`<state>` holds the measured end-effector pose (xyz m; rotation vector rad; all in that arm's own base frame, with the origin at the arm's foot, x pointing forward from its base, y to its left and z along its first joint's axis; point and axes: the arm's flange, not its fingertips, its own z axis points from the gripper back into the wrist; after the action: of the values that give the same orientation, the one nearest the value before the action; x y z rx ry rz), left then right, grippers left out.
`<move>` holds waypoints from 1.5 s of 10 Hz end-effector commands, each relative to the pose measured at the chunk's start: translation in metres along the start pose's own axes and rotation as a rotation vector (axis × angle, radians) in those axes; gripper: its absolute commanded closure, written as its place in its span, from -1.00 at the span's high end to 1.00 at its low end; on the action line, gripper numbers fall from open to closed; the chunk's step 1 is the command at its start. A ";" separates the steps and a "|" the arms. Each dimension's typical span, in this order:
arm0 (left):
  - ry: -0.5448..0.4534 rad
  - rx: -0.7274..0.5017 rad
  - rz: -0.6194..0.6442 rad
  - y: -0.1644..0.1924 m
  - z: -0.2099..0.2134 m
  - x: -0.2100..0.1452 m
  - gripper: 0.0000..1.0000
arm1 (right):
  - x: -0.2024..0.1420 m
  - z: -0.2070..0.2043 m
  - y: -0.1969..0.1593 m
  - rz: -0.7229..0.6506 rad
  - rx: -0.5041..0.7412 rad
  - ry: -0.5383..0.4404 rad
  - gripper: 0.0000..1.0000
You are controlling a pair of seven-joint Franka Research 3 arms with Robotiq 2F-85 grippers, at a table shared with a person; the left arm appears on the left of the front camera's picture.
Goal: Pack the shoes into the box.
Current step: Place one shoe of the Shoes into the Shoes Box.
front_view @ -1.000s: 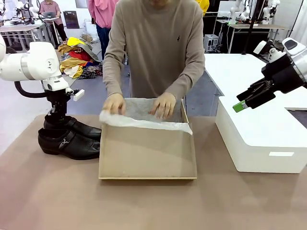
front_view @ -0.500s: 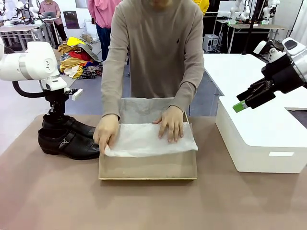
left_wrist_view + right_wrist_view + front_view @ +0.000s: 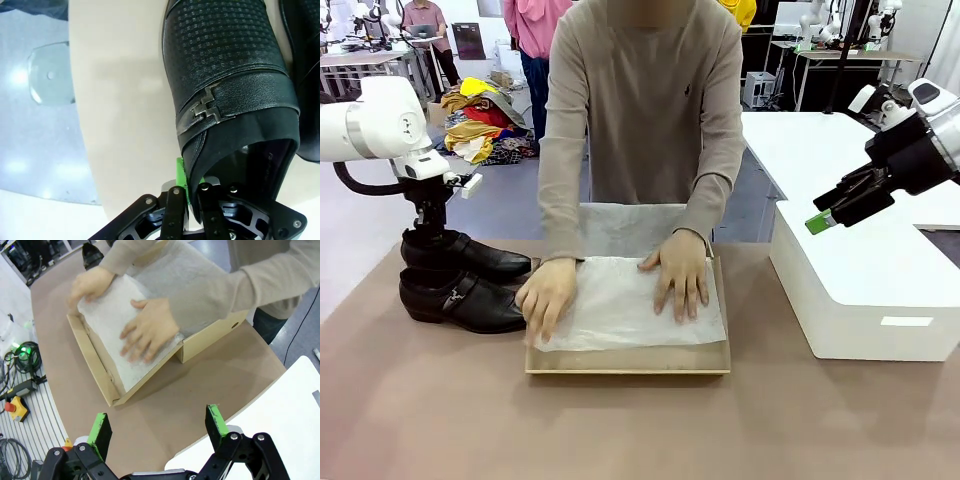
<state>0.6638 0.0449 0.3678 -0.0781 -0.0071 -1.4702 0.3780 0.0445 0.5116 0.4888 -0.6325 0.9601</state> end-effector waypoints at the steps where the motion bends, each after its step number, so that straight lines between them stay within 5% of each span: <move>1: -0.024 0.041 0.054 0.002 0.012 -0.004 -1.00 | 0.000 -0.002 -0.003 0.023 0.013 -0.031 1.00; 10: -0.019 0.118 0.047 0.012 0.058 -0.041 -1.00 | 0.000 -0.002 -0.003 0.023 0.013 -0.031 1.00; 15: -0.011 0.141 0.037 -0.005 0.104 -0.033 -1.00 | 0.000 -0.002 -0.003 0.023 0.013 -0.031 1.00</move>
<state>0.6660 0.0853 0.4607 0.0389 -0.1123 -1.4211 0.3780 0.0444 0.5115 0.4890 -0.6321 0.9603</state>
